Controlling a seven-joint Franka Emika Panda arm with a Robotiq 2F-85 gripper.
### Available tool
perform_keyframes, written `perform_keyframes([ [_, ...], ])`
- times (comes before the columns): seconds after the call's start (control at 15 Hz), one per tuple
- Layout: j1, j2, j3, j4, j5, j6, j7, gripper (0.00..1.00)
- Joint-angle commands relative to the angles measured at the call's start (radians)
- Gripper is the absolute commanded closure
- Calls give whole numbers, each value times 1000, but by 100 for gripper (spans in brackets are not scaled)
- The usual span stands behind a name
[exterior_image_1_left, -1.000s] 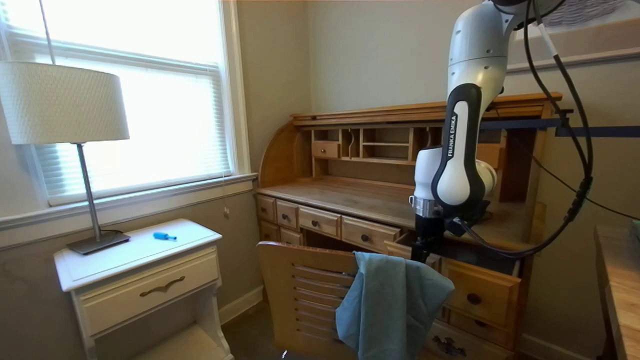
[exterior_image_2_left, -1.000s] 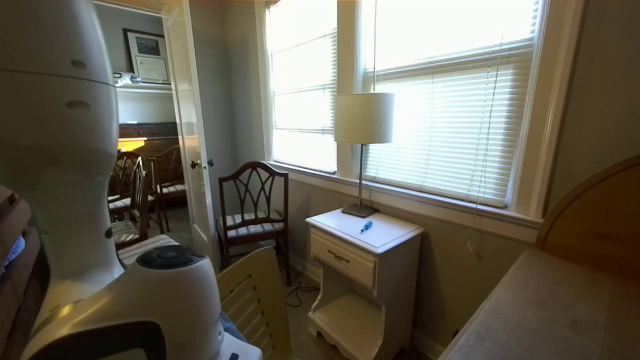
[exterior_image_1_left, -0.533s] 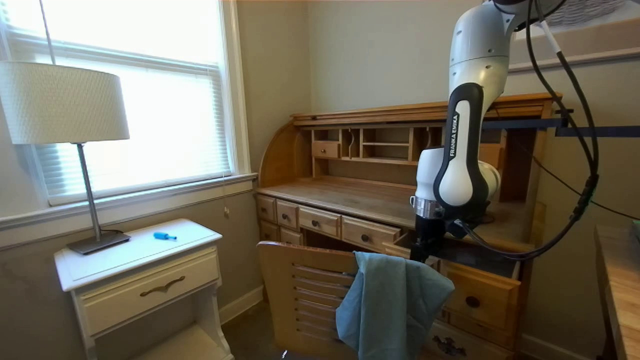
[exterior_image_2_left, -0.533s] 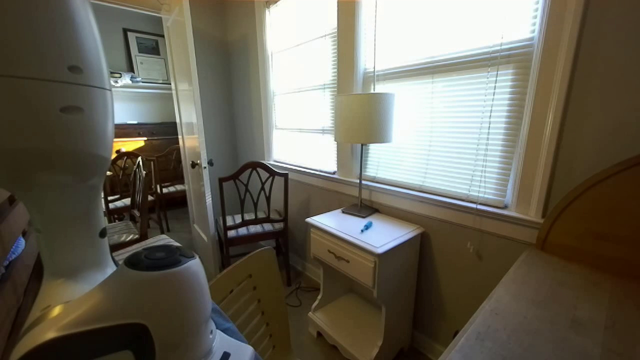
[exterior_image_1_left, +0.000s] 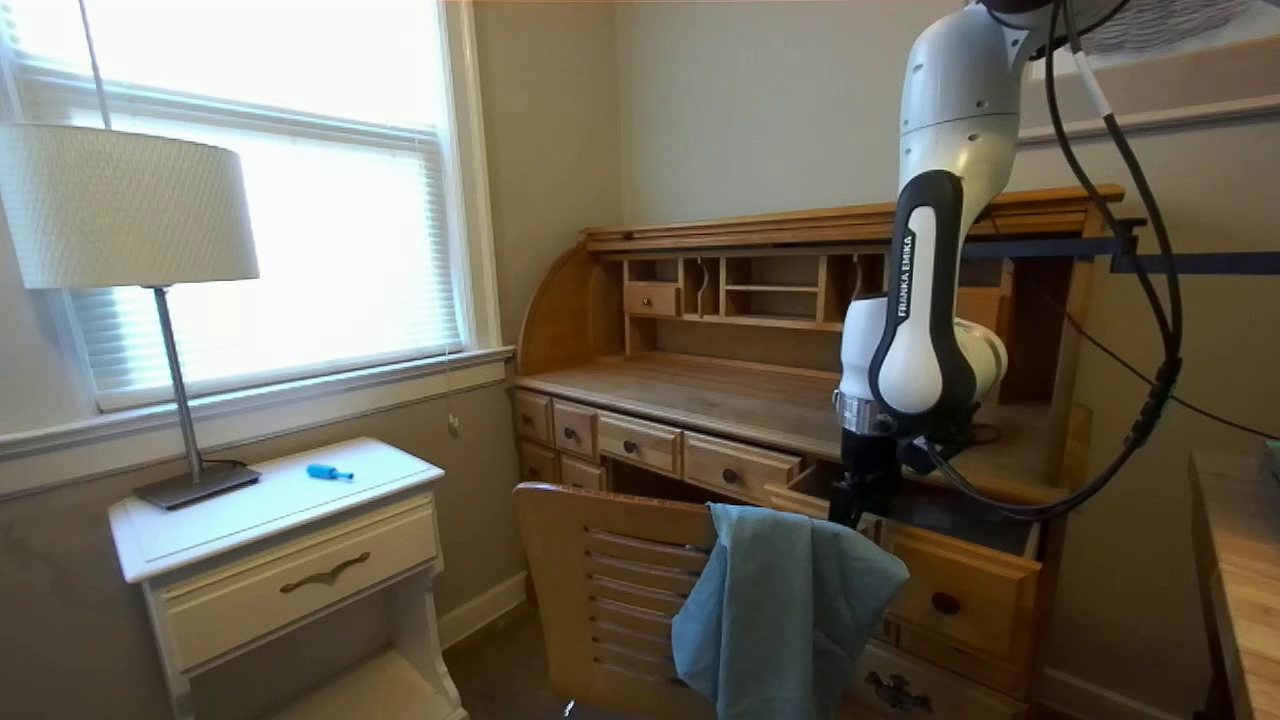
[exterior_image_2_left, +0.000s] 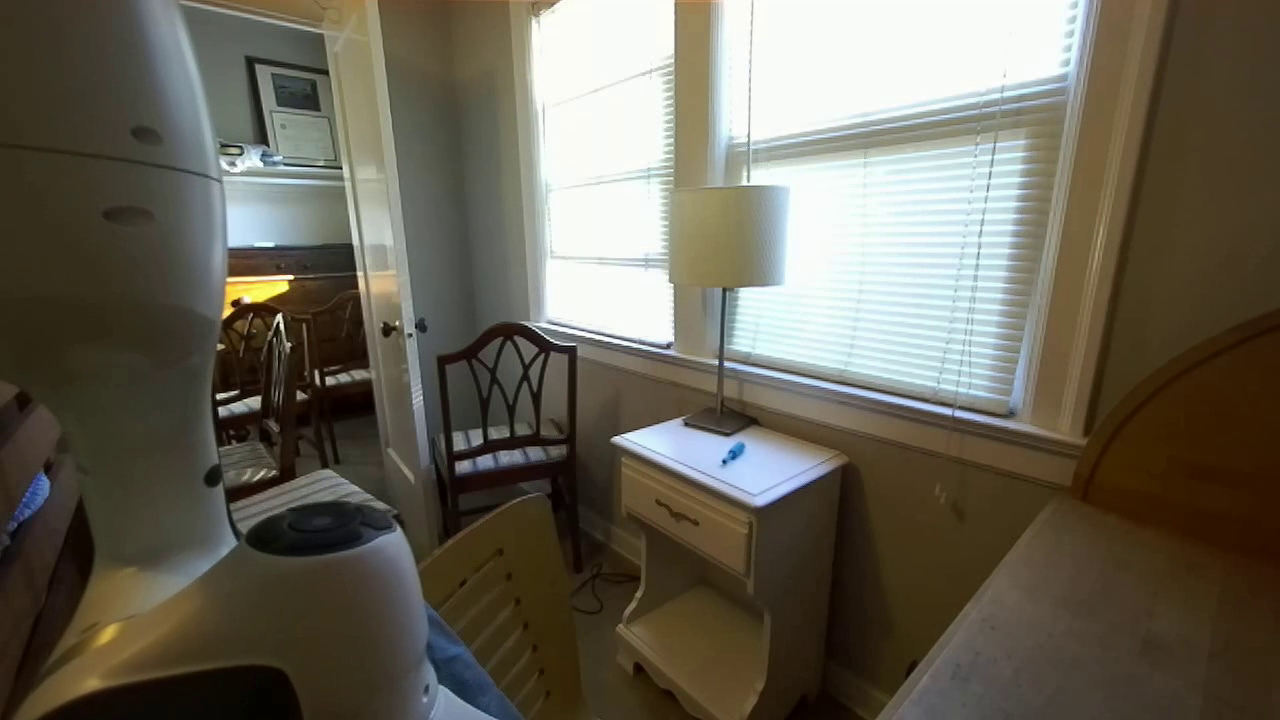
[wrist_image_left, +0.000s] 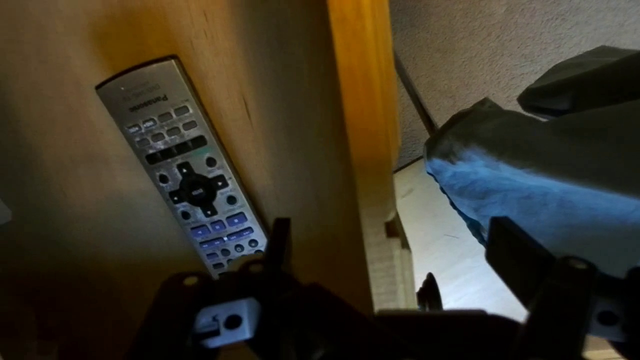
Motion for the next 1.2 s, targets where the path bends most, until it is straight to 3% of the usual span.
perform_keyframes([
  [0.0, 10, -15, 6, -23, 0, -5, -30, 0],
  [0.2, -102, -11, 130, -20, -46, 36, -99, 0],
  [0.33, -230, -1, 247, -25, -83, 67, -156, 0],
  [0.47, -303, 1, 284, -35, -106, 49, -196, 0],
  [0.6, -234, -13, 205, -30, -66, -30, -162, 0],
  [0.8, -201, -20, 169, -37, -66, -35, -164, 0],
  [1.13, -76, -100, 61, -94, -65, 1, -158, 0],
])
